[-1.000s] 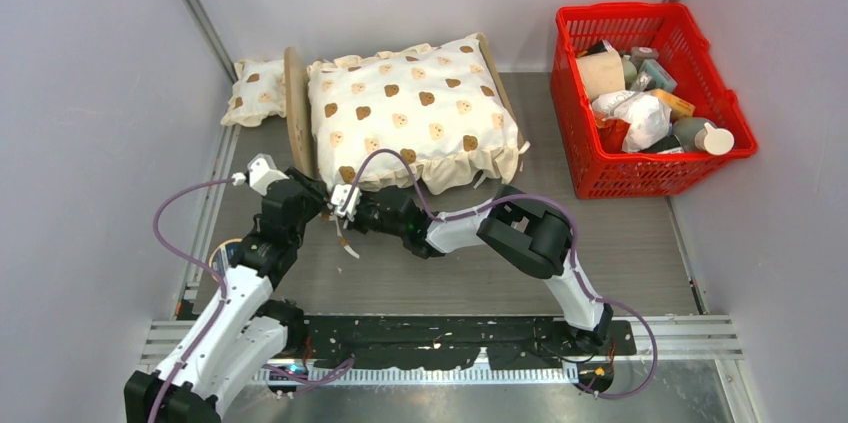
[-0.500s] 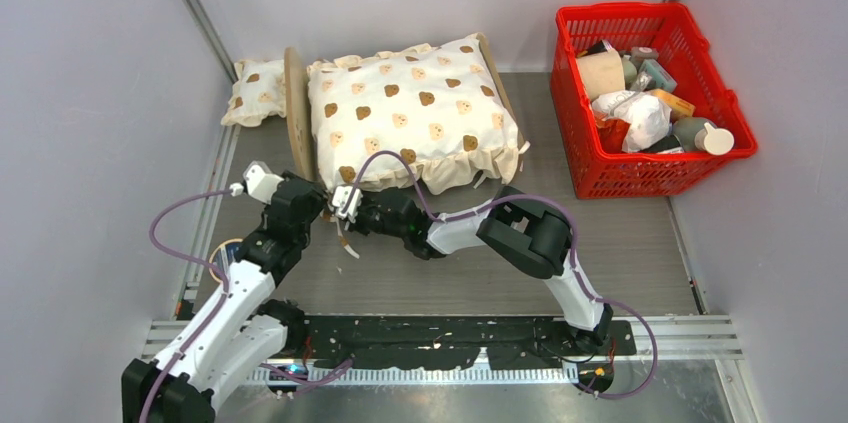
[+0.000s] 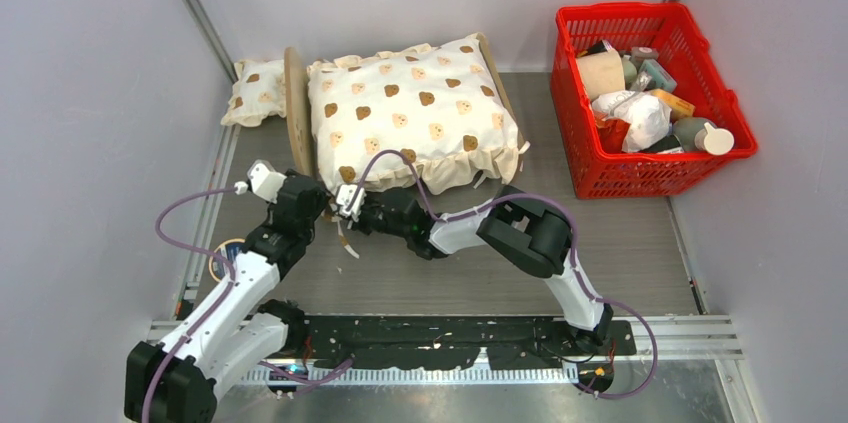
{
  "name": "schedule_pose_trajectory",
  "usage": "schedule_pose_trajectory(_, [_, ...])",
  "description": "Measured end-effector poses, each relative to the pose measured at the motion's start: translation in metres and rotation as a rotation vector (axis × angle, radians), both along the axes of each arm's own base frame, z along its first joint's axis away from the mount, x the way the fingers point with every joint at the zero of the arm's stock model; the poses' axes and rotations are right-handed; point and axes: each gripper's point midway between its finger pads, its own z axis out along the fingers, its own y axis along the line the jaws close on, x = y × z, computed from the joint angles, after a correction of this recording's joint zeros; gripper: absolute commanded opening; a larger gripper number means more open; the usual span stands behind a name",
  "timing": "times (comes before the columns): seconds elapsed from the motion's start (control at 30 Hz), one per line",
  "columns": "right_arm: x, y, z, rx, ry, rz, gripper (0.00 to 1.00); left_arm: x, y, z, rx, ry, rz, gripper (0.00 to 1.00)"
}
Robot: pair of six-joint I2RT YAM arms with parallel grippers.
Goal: Set up the pet bed
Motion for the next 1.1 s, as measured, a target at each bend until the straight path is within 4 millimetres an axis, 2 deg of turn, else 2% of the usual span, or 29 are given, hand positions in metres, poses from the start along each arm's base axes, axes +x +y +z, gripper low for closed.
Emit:
schedule_pose_trajectory(0.4, [0.006, -0.006, -0.002, 0.018, 0.033, -0.014, 0.05, 0.002, -0.001, -0.004, 0.000, 0.012, 0.002, 0.39])
schedule_pose_trajectory(0.8, [0.012, -0.008, 0.004, 0.057, 0.060, -0.028, 0.05, 0.004, -0.001, -0.013, 0.011, 0.062, 0.004, 0.33])
schedule_pose_trajectory(1.1, [0.014, -0.010, 0.006, 0.072, 0.064, -0.031, 0.05, 0.005, 0.001, -0.015, 0.012, 0.081, -0.003, 0.33])
